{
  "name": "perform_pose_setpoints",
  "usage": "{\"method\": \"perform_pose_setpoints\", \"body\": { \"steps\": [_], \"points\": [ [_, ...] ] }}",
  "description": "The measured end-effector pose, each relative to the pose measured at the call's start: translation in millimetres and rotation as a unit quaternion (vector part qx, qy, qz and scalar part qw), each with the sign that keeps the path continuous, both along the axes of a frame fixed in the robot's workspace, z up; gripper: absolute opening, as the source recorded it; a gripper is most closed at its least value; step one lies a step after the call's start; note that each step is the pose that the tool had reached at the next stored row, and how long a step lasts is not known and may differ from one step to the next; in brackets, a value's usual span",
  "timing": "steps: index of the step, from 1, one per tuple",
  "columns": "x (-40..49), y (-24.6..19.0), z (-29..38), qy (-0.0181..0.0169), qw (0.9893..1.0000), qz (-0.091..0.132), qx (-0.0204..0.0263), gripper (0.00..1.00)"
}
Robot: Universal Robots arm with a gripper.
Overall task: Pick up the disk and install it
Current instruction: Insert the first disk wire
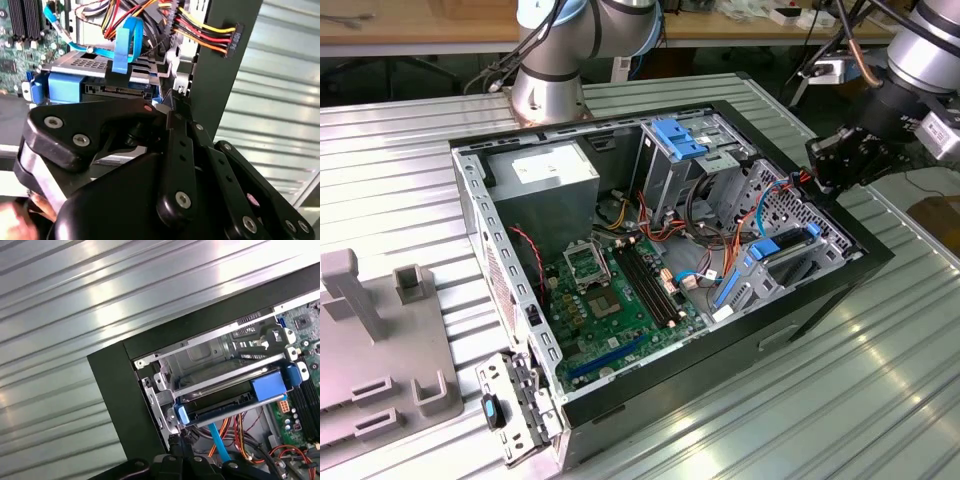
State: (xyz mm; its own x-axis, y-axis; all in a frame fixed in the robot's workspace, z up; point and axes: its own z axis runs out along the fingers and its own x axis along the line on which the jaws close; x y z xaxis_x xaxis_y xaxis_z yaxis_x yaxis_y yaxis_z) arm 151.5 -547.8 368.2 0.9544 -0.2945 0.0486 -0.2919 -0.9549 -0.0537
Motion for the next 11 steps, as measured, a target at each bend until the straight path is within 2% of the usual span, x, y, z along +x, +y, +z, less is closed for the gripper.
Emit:
{"method": "perform_pose_setpoints", "body": {
  "steps": [2,4,6,7,8,11],
  "points": [
    [0.0,0.0,0.0,0.0000,0.9994,0.035,-0.0001,0.11],
    [0.0,0.0,-0.2,0.0000,0.9986,0.052,-0.0008,0.11],
    [0.7,0.0,-1.6,0.0002,0.9970,0.077,-0.0034,0.11],
    [1.0,0.0,-2.3,0.0003,0.9969,0.079,-0.0046,0.11],
    [1.1,1.4,-2.3,0.0005,0.9968,0.079,-0.0080,0.11],
    [4.1,8.6,-0.9,-0.0012,0.9966,0.082,-0.0081,0.11]
  ]
}}
